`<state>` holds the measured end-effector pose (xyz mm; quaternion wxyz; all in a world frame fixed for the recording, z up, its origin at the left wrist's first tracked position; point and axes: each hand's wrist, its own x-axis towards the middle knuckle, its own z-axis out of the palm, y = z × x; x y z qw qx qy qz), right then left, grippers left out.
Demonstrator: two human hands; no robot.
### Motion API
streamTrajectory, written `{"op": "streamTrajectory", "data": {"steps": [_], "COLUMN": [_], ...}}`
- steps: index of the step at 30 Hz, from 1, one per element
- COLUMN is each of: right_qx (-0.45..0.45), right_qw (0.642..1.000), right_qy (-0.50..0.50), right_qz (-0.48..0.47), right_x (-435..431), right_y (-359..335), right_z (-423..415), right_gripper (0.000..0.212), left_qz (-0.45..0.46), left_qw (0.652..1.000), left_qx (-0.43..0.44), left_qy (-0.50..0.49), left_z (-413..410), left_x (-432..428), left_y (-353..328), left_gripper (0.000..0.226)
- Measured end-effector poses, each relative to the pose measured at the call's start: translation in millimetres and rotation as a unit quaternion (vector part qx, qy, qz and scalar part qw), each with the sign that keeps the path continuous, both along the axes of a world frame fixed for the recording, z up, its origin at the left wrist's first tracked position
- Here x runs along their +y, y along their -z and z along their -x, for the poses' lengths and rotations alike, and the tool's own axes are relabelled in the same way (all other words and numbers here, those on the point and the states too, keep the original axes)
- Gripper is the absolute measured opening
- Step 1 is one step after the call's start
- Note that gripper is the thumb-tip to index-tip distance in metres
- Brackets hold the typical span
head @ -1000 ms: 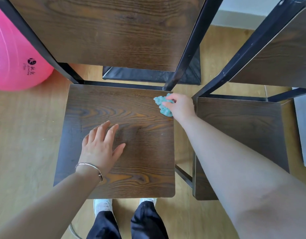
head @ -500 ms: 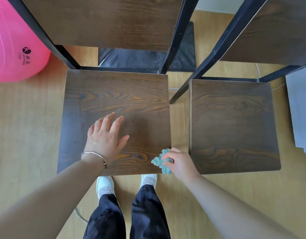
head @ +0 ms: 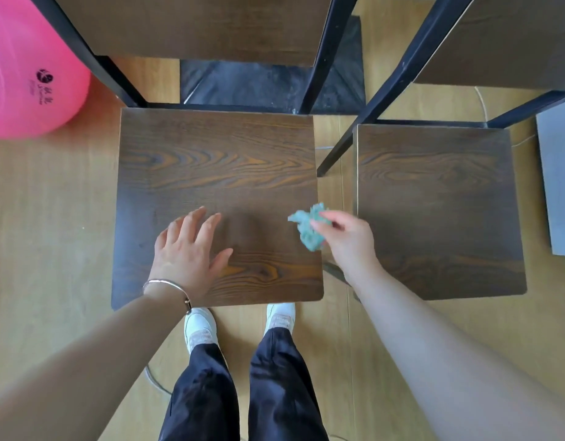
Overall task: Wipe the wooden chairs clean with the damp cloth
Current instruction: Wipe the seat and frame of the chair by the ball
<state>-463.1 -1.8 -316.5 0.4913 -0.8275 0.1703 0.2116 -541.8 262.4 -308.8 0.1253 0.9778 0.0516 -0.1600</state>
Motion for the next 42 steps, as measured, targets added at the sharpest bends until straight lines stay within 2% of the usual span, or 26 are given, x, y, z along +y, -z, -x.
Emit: {"op": "streamTrajectory", "data": {"steps": [2,5,9,13,16,20,24,30,37,42], "right_qx": [-0.007,-0.027,-0.065,-0.084,-0.091,-0.076,-0.054,-0.053,-0.027,-0.016], "right_qw": [0.996,0.994,0.994,0.985,0.981,0.976,0.965,0.953,0.94,0.944], "right_qy": [0.076,0.099,0.057,-0.01,-0.024,-0.072,-0.149,-0.235,-0.303,-0.295], "right_qz": [-0.048,-0.038,0.066,0.148,0.17,0.19,0.209,0.185,0.155,0.147], "right_x": [19,47,72,82,85,83,76,45,13,13], "right_y": [-3,3,18,29,37,30,22,28,23,22], "right_z": [-51,-124,-178,-181,-176,-180,-150,-36,88,108], "right_gripper": [0.027,0.029,0.03,0.031,0.036,0.031,0.026,0.019,0.019,0.02], "left_qz": [-0.001,-0.002,-0.008,-0.003,-0.003,-0.008,-0.001,0.007,0.011,-0.008], "left_qw": [1.0,1.0,0.999,0.999,0.998,0.999,0.999,0.999,0.999,0.999], "left_qx": [0.001,-0.012,-0.03,-0.049,-0.053,-0.043,-0.043,-0.048,-0.04,-0.005], "left_qy": [-0.007,-0.012,-0.012,-0.018,-0.02,-0.017,-0.011,0.004,0.019,0.032], "left_z": [-6,-17,-35,-52,-62,-67,-67,-54,-20,14], "left_x": [2,5,13,19,21,20,15,7,-2,-4], "left_y": [-1,0,4,8,8,4,-5,-15,-19,-19], "left_gripper": [0.065,0.065,0.063,0.058,0.058,0.062,0.062,0.063,0.064,0.064]}}
